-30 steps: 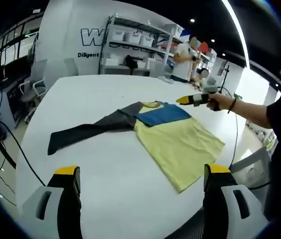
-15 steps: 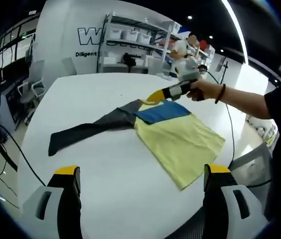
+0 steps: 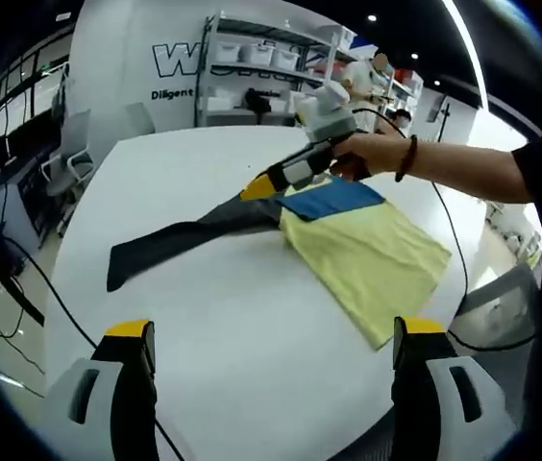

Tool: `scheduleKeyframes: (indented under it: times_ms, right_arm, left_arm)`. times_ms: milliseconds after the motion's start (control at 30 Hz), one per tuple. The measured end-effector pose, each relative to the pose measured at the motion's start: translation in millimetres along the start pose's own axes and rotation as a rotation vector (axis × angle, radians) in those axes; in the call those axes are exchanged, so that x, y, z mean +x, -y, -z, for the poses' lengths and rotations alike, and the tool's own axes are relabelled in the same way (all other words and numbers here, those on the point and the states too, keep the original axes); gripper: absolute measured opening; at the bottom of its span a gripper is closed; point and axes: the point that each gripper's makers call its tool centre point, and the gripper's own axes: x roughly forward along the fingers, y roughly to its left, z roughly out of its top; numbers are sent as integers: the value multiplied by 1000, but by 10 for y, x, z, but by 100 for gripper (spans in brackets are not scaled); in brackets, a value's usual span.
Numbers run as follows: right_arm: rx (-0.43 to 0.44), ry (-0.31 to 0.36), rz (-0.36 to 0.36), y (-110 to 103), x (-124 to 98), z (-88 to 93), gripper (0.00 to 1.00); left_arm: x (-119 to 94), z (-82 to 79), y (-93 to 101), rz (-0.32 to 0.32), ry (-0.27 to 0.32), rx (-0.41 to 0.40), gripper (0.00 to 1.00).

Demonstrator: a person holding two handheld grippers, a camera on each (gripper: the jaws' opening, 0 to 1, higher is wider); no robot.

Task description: Fold the garment on the visible template until the final outline fits inside the template.

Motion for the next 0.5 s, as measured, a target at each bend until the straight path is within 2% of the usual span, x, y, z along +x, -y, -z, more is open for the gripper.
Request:
scheduleKeyframes:
  times_ms: [133,267,400,500]
  right_arm:
    - [-28,-15,-6,-59,217,25,28]
    - [-3,-31,-35,-125,393,49,28]
    - [-28,-50,-46,-193,547,85,23]
    - [-41,-66,-31,-158,643,110,17]
  left_arm:
    - [11,4,-59,-6,6,-14,99]
    - [32,5,-108,-14,1,-27,99]
    - [29,0,-160,-19,6,-37,99]
    - [22,17,-202,-25,2,-42,99]
